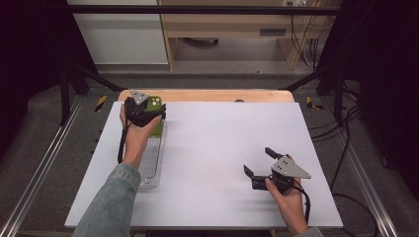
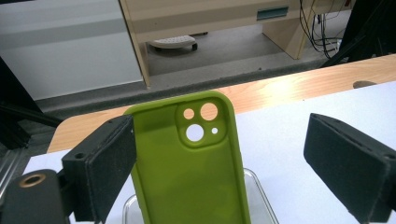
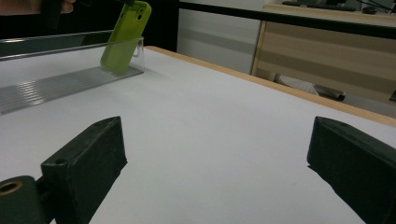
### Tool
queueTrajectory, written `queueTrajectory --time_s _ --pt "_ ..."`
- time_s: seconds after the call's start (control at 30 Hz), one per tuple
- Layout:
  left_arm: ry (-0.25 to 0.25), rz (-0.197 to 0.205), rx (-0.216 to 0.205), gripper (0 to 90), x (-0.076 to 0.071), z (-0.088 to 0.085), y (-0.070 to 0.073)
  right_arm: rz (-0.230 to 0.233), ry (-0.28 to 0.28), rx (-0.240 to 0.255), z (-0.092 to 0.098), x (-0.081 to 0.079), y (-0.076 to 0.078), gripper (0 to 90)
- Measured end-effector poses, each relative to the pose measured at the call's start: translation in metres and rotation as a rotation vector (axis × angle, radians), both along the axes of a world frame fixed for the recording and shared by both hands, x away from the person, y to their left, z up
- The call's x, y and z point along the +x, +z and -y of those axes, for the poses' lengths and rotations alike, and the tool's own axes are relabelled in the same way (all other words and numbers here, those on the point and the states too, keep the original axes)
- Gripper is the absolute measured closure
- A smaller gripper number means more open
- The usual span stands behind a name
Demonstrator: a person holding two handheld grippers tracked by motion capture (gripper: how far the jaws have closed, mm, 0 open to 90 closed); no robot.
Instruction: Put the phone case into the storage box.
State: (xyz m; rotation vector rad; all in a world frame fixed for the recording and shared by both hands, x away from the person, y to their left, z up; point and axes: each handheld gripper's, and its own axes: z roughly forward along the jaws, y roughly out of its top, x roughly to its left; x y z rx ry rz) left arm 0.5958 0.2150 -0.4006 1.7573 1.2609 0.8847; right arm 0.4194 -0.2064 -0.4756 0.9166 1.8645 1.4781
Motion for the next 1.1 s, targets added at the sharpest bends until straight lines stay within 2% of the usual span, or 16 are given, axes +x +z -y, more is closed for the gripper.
queueTrajectory --time_s 0.33,1.1 --pt "-0.024 -0.014 0.005 8.6 -0.004 0.003 0.0 -0.002 0.003 -0.002 -0.001 0.0 0.0 4.6" --pt "-0.128 -0.009 0.002 3.5 -0.022 0.017 0.001 0.0 0.016 -0.013 -0.002 -0.001 0.0 4.5"
